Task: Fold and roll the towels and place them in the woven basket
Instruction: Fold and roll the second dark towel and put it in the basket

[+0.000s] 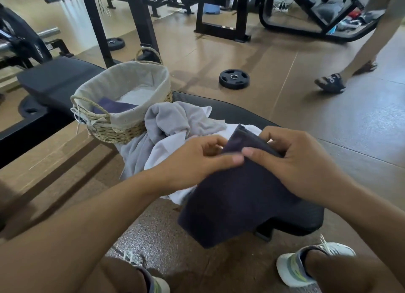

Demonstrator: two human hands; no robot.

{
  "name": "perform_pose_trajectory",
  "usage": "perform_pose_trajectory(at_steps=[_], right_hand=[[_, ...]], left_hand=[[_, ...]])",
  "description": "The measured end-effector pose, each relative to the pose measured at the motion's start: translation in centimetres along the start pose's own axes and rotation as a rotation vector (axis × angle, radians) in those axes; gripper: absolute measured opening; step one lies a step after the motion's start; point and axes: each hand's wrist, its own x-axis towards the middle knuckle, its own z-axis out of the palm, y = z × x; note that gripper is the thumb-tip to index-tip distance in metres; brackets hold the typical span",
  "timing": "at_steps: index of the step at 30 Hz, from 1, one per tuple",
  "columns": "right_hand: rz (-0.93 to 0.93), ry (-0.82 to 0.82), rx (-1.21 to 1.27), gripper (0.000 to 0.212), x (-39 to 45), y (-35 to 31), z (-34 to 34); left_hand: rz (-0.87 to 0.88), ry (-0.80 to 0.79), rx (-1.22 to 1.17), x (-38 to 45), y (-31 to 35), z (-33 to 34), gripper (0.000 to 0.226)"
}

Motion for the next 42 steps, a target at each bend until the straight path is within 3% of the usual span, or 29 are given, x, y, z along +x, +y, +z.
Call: perform_pose_trajectory(at_steps=[2,6,12,17,23,27,32,35,38,42], right_hand=[[0.021,-0.028,-0.001,0.021,0.4,0.9,-0.4],[0.004,-0.039,-0.068,0.032,1.1,1.4,-0.5],[-0.103,0.077,0.092,0.014,1.2,1.3,-0.6],[0.04,0.278,0.149,0.018,2.8,3.7,-3.1],[0.231,0.377,0.086,0.014,3.2,6.1,-5.0],[0.419,0.295,0.063,0.016,2.7,6.6,-6.0],[0.581,0.024,0.054,0.017,2.2,7.2,-6.7],[0.631,-0.099,-0.097,0.016,2.2,8.0,-6.4],[0.642,-0.095,-0.224,0.014,2.8,9.1,-5.8],[0.599,-0.115,-0.694,0.012,3.4,9.6,-5.5]], left_hand=[[0.016,-0.001,0.111,0.1,-0.8,0.1,0.034],[0.042,0.035,0.135,0.3,-1.0,0.9,0.015],[-0.046,-0.04,0.167,0.3,-0.7,1.3,0.024],[-0.116,-0.093,0.318,0.1,-0.8,0.3,0.009],[-0.172,-0.059,0.449,0.1,-0.5,-2.0,0.017],[-0.204,-0.001,0.459,0.1,-0.2,-4.2,0.013],[-0.208,0.175,0.252,0.3,0.5,-6.1,0.017],[-0.238,0.281,0.162,0.8,-0.5,-5.9,0.011],[-0.264,0.362,0.12,1.1,-1.5,-5.5,0.01],[-0.239,0.426,0.095,1.2,-1.2,-4.9,0.02]])
